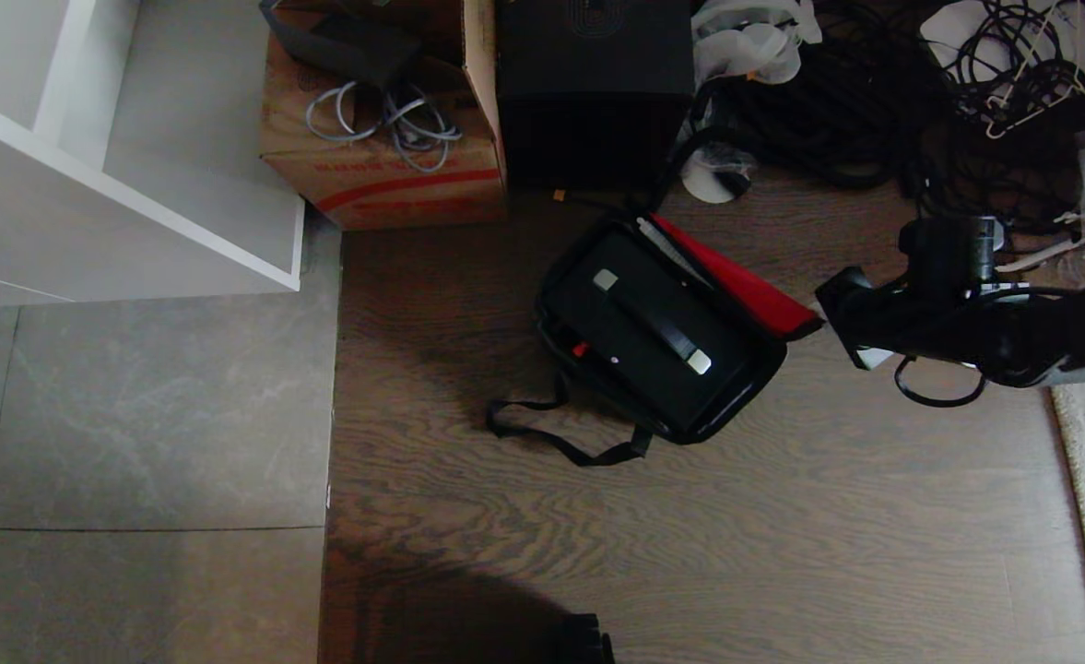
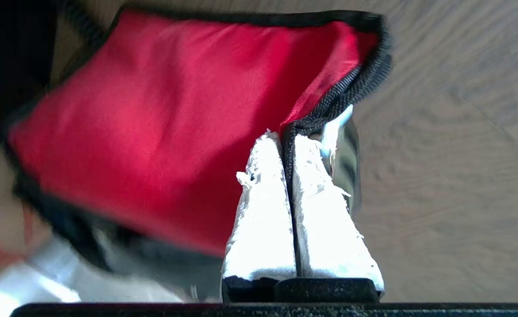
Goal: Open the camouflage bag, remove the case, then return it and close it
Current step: Close the top of the storage box
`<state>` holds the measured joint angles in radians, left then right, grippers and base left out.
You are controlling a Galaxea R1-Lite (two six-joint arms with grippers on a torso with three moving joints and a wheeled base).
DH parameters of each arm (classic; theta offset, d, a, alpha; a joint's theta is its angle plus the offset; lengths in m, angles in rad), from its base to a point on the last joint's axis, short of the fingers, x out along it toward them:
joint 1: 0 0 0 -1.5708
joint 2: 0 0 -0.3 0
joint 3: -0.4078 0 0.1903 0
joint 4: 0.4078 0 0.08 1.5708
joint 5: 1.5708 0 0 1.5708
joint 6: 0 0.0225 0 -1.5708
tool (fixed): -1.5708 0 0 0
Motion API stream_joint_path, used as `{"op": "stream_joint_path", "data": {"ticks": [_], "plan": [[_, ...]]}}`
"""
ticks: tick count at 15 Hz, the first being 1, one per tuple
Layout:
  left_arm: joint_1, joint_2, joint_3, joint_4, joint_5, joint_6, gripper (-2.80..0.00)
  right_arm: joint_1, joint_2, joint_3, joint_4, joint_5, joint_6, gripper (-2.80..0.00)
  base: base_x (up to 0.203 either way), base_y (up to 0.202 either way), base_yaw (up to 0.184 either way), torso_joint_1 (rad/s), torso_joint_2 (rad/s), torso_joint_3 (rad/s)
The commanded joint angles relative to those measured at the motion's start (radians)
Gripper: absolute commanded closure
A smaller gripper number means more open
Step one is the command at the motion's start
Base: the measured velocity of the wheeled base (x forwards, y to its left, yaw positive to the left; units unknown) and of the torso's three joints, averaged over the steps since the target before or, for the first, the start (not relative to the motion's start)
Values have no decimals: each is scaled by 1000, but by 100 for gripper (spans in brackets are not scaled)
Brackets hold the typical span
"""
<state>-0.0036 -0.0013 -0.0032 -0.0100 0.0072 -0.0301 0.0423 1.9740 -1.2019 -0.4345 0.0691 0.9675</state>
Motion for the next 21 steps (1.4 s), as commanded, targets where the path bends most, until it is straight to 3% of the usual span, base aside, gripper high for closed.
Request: {"op": "stream_joint_path", "data": {"ticks": [1,10,16,17,21], "plan": [[1,1,0,-1,0,-1,0,34,-79,70,-40,2,-8,0,0,0,0,0,0,0],[1,0,0,-1,0,-1,0,91,-100,209,-48,-16,-274,0,0,0,0,0,0,0],[1,1,0,-1,0,-1,0,110,-101,220,-95,-20,-281,0,0,0,0,0,0,0],[1,1,0,-1,0,-1,0,115,-101,220,-99,-25,-283,-272,0,0,0,0,0,0],[1,0,0,-1,0,-1,0,142,-97,217,-200,-41,-276,-280,0,0,0,0,0,0]]}}
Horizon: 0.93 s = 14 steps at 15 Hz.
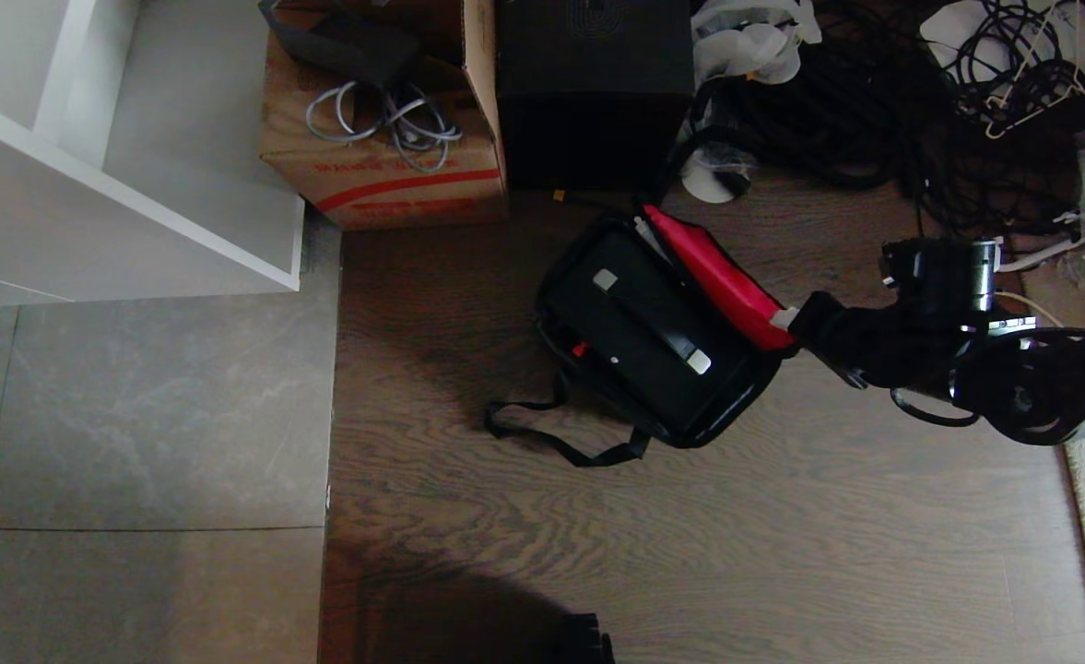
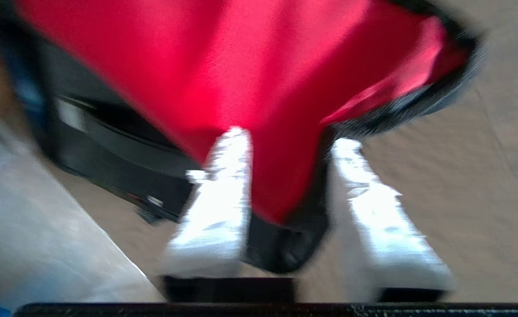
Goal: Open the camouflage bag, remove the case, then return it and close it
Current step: Close the top of the storage box
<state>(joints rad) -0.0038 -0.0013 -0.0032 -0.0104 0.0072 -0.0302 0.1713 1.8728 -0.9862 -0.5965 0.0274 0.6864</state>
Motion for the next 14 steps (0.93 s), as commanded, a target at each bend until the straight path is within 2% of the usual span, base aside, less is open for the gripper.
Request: {"op": "stream_joint_path", "data": {"ticks": [1,6,9,10,14], "plan": [[1,1,0,0,1,0,0,21,8,4,-63,0,7,-280,0,0,0,0,0,0],[1,0,0,0,1,0,0,64,2,8,-86,-2,14,-280,0,0,0,0,0,0],[1,1,0,0,1,0,0,109,-3,75,-170,-18,13,-280,0,0,0,0,0,0],[1,0,0,0,1,0,0,116,3,83,-187,-33,13,0,0,0,0,0,0,0],[1,1,0,0,1,0,0,117,6,89,-192,-43,8,0,0,0,0,0,0,0]]}}
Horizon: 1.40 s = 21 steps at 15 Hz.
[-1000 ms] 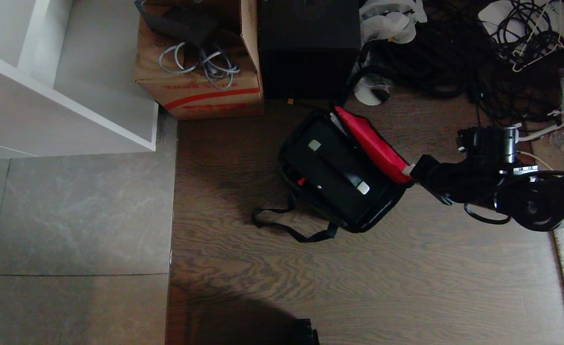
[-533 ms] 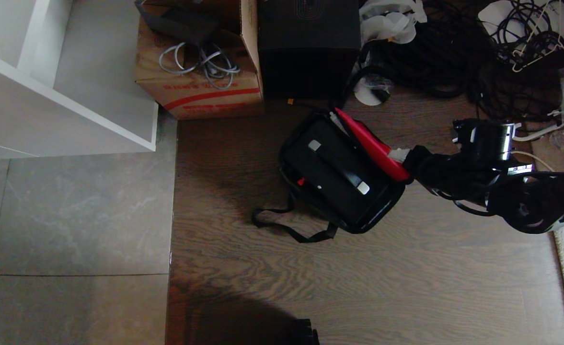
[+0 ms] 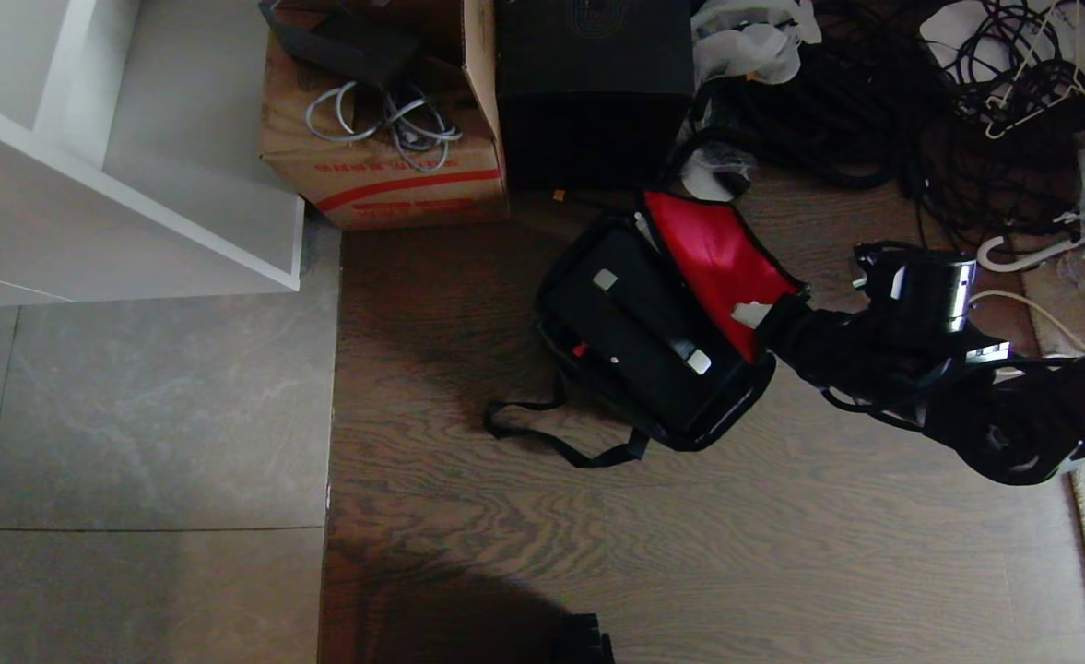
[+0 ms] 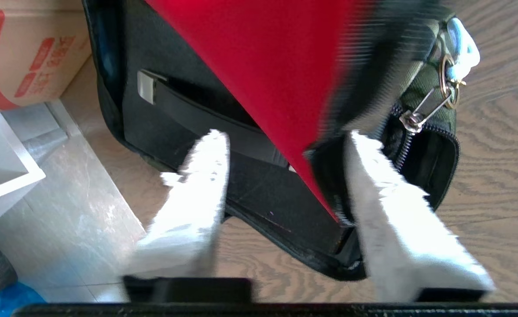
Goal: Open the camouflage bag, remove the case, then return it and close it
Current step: Close the top of the storage box
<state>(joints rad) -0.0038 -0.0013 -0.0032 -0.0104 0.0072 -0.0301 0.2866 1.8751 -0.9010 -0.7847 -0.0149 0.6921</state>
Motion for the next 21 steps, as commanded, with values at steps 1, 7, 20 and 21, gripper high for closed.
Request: {"op": "stream_joint_path", "data": {"ticks": [1,7,20,21], "plan": [[1,1,0,0,0,-1,0,3,4,3,-5,0,1,0,0,0,0,0,0,0],[1,1,0,0,0,-1,0,13,5,19,6,1,-7,0,0,0,0,0,0,0],[1,0,0,0,0,-1,0,143,7,134,6,-42,-37,0,0,0,0,0,0,0],[1,1,0,0,0,-1,0,108,9,105,13,-42,-37,0,0,0,0,0,0,0]]}}
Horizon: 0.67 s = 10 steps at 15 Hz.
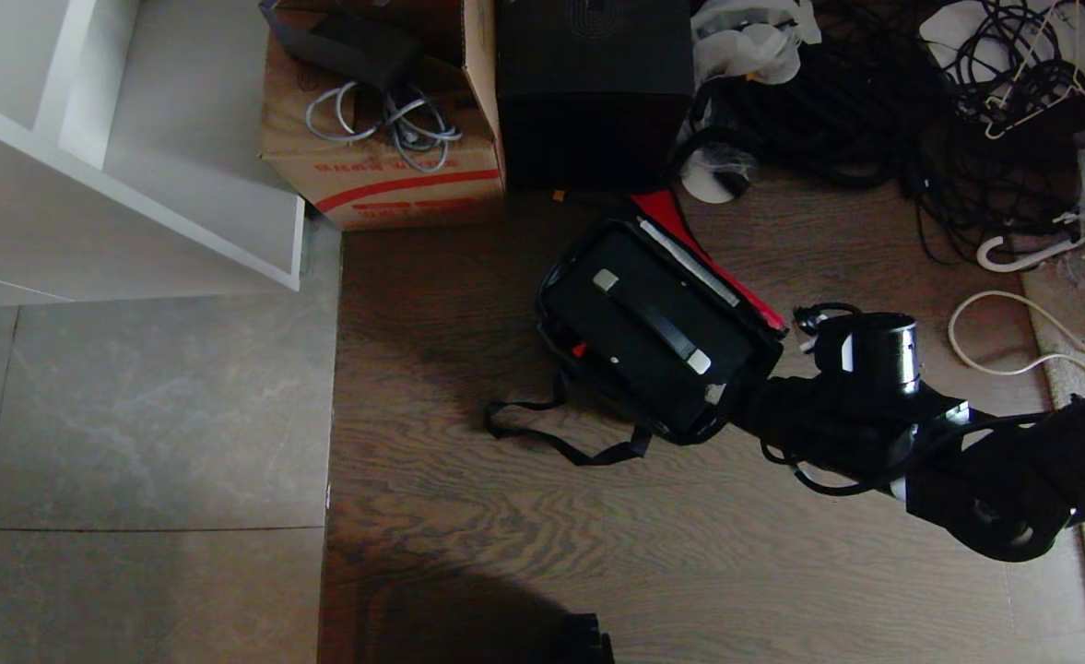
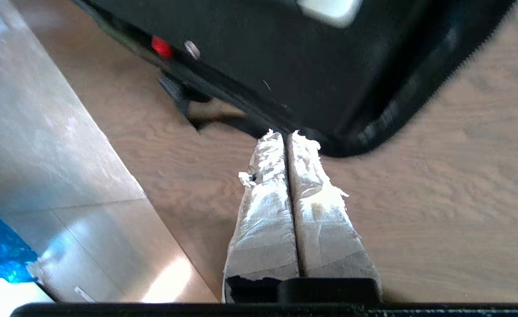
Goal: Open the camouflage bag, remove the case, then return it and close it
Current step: Close the top of the storage box
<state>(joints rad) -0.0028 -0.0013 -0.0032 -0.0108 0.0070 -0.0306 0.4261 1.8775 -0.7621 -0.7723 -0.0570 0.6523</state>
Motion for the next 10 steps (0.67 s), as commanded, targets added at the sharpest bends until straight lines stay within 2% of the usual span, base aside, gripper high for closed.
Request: {"op": "stream_joint_path", "data": {"ticks": [1,3,5,6,10], "plan": [[0,0,0,0,1,0,0,-68,7,-57,18,2,5,0,0,0,0,0,0,0],[0,1,0,0,1,0,0,-169,4,-147,106,7,19,0,0,0,0,0,0,0],[0,1,0,0,1,0,0,-269,0,-242,264,34,49,0,0,0,0,0,0,0],[0,1,0,0,1,0,0,-309,1,-282,309,62,71,-280,0,0,0,0,0,0],[0,1,0,0,1,0,0,-396,31,-358,339,96,198,-280,0,0,0,0,0,0]]}}
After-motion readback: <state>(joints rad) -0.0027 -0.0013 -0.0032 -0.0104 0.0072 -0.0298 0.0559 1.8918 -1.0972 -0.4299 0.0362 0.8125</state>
